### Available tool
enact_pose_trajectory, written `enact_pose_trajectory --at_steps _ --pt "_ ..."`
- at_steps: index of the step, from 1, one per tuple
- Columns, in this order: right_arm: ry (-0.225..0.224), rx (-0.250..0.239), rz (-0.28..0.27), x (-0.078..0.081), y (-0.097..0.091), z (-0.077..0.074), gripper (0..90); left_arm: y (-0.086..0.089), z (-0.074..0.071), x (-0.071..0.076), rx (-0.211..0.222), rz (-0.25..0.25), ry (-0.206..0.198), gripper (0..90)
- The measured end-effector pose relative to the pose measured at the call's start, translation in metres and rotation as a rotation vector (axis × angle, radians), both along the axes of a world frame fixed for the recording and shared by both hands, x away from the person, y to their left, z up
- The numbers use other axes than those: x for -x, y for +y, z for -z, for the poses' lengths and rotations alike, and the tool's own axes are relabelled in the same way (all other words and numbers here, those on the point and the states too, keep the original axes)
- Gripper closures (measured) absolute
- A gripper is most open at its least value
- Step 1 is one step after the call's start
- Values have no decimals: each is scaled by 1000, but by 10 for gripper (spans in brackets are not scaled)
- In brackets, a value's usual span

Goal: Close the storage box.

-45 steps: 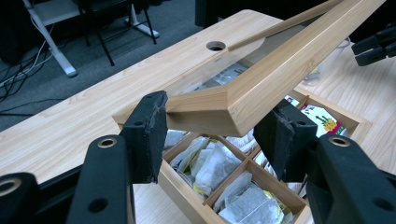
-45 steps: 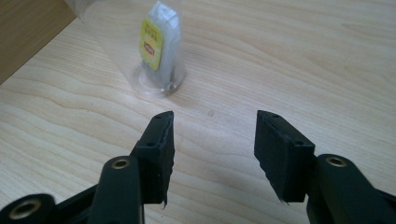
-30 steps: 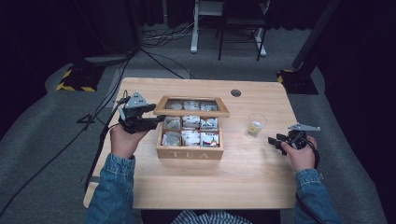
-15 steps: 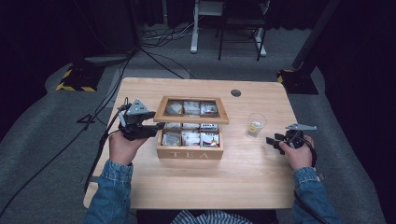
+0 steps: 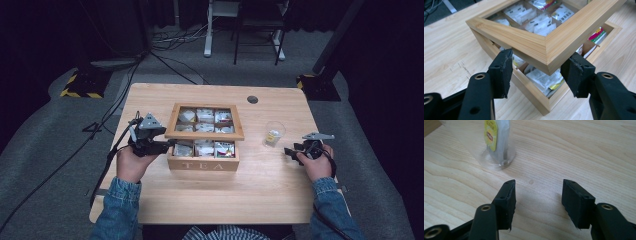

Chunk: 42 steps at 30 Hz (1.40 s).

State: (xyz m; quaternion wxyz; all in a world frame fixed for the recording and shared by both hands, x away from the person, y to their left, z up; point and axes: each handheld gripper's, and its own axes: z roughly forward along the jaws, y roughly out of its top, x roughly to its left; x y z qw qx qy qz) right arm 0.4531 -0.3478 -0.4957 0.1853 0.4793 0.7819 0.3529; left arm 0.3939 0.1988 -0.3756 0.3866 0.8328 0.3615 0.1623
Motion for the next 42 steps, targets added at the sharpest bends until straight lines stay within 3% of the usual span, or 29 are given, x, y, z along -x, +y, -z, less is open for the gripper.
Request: enact_pose_trajectory --at_steps 5,10,14,20,25,42 --pt "-11 1 -6 -4 3 2 447 -1 4 1 -20 4 17 438" --pt "-41 -14 -9 -5 4 6 426 -2 8 2 -14 1 38 432" --pt "-58 11 -22 -7 6 7 425 -2 12 2 -30 3 55 431" --pt "-59 16 -36 -10 7 7 424 -6 17 4 -76 9 79 424" --pt "-57 15 -37 -11 8 7 424 -8 23 2 -84 32 128 428" --pt "-61 18 -45 -11 8 7 424 -15 37 -6 -156 71 226 427"
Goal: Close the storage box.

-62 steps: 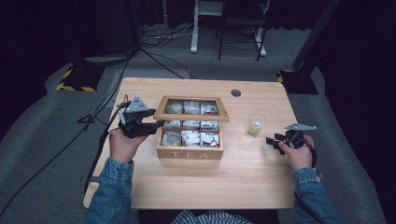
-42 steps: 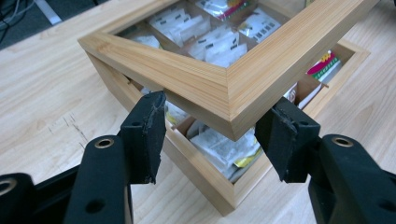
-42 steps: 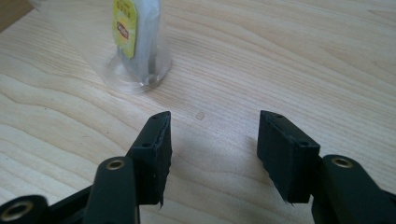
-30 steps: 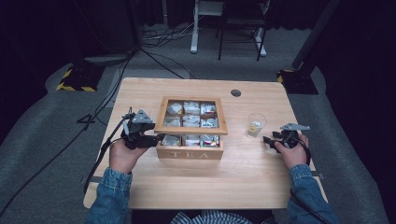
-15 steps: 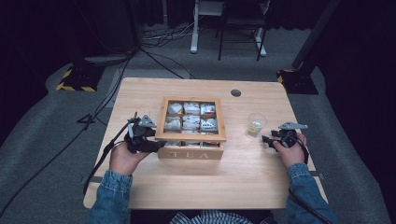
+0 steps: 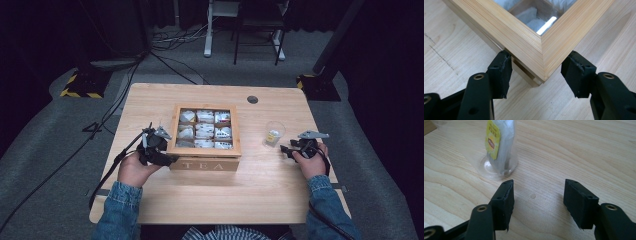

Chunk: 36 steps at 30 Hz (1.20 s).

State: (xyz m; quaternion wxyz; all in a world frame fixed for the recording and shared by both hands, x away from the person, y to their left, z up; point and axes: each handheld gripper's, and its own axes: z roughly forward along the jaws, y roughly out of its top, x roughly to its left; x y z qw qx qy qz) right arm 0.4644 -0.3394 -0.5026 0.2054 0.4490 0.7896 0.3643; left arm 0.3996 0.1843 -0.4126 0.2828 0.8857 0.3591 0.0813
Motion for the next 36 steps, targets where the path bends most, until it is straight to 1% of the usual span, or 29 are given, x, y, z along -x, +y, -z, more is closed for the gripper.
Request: enact_pose_trajectory --at_steps 3,8,11,16,19,22,24,25,29,30,32,33,36 --pt "0 0 0 0 0 0 424 -2 2 -1 -22 6 11 428" --pt "0 0 -1 0 0 0 424 -1 2 -1 -18 7 15 426" --pt "0 0 -1 0 0 0 424 -1 2 -1 -21 8 25 424" --pt "0 0 -1 0 0 0 424 -2 3 -1 -41 6 40 392" --pt "-1 1 0 0 0 0 423 -2 3 -1 -49 6 43 390" --pt "-1 1 -2 0 0 0 424 -2 3 -2 -56 10 55 390" --pt "-1 2 -6 0 0 0 424 0 1 -2 -38 7 65 379" --pt "-1 2 -8 0 0 0 423 3 -1 -2 -18 9 68 380" --pt "-2 1 -9 1 1 0 423 9 -8 0 25 13 54 374" --pt "-2 1 -9 1 1 0 423 11 -10 1 40 5 48 373" --pt "-2 1 -9 1 1 0 423 15 -13 1 48 -6 31 373" --pt "-3 1 -9 1 1 0 423 17 -15 2 58 -20 11 373" --pt "-3 1 -10 1 1 0 423 26 -19 4 70 -55 -32 374"
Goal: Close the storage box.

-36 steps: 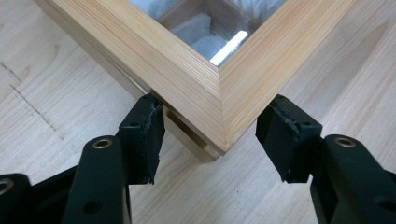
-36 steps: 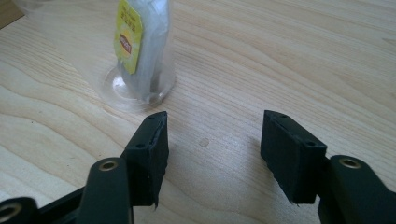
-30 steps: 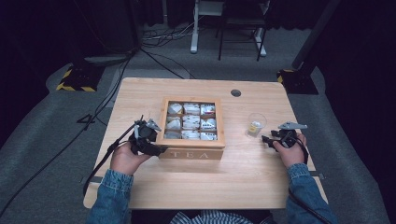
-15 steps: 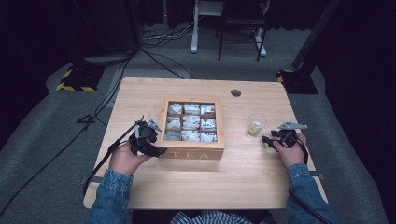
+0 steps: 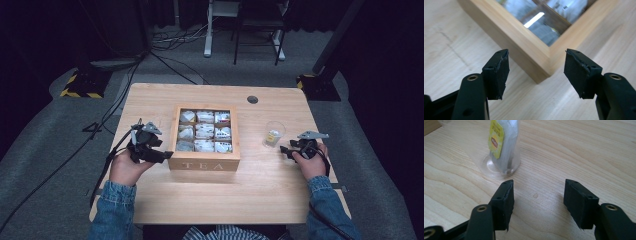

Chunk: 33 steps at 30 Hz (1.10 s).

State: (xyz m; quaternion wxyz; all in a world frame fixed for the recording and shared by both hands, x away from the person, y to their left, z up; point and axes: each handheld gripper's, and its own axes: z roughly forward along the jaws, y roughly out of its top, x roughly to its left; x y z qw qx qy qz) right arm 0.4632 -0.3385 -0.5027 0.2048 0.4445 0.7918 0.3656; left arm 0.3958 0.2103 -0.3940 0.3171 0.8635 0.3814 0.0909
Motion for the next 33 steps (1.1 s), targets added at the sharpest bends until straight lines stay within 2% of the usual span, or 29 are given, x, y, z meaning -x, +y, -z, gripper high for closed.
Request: enact_pose_trajectory --at_steps 4,7,8,10,11,14,19,25,27,28,31,33 --pt "1 -2 0 0 0 0 422 14 -2 1 12 -47 -51 381" --pt "1 -1 0 0 0 0 422 24 -2 1 -3 -95 -99 387" --pt "1 -1 0 0 0 0 422 27 -1 1 -3 -100 -105 389" --pt "2 -1 -3 0 0 0 418 34 2 -1 20 -131 -120 392" --pt "2 -1 -4 0 0 0 418 38 5 -3 17 -155 -125 393" --pt "2 0 -6 0 0 0 418 46 14 -7 17 -198 -115 398" --pt "2 -2 -6 0 0 0 417 54 28 -14 8 -230 -91 402" --pt "2 -2 -6 0 0 0 418 57 45 -22 -47 -256 -56 401" --pt "2 -2 -6 0 0 0 417 57 48 -23 -52 -261 -49 401" --pt "2 -1 -6 0 0 0 417 58 54 -26 -70 -268 -39 402" --pt "2 -1 -8 0 0 0 418 59 61 -29 -74 -270 -18 402" --pt "2 -1 -8 0 0 0 417 57 67 -31 -109 -280 -2 402"
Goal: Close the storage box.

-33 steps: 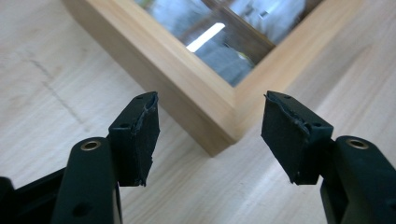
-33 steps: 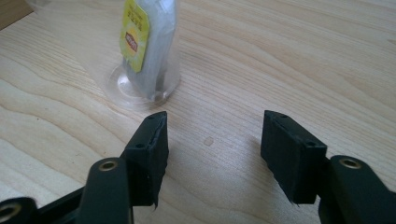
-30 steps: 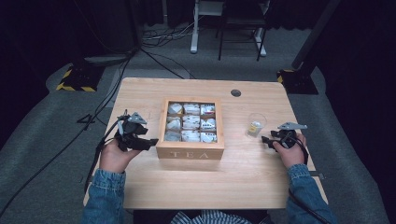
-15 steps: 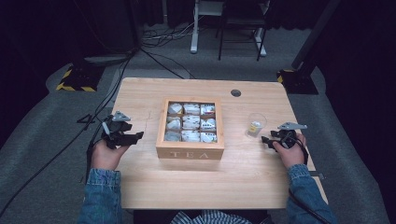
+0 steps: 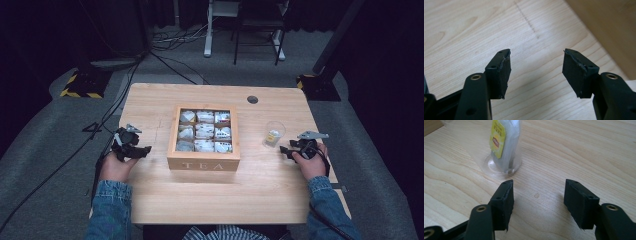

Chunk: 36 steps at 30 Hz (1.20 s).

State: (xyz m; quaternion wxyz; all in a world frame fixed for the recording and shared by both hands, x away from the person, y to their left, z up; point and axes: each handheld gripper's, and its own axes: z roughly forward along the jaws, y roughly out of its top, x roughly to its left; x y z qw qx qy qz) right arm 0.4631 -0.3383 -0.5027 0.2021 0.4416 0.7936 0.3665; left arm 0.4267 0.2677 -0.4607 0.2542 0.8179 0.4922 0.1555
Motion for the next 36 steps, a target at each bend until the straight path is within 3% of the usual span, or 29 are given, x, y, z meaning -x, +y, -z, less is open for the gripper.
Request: enact_pose_trajectory --at_steps 4,13,21,25,36 --pt "0 1 -2 0 0 0 417 -1 7 -3 -28 -1 12 402" --pt "1 1 -6 0 0 0 417 4 21 -6 -15 -16 13 401" --pt "1 1 -6 0 0 0 417 6 31 -5 24 1 -69 336" --pt "1 1 -6 0 0 0 417 16 43 -6 111 13 -130 194" --pt "0 1 -7 0 0 0 415 17 43 -7 106 16 -133 191"
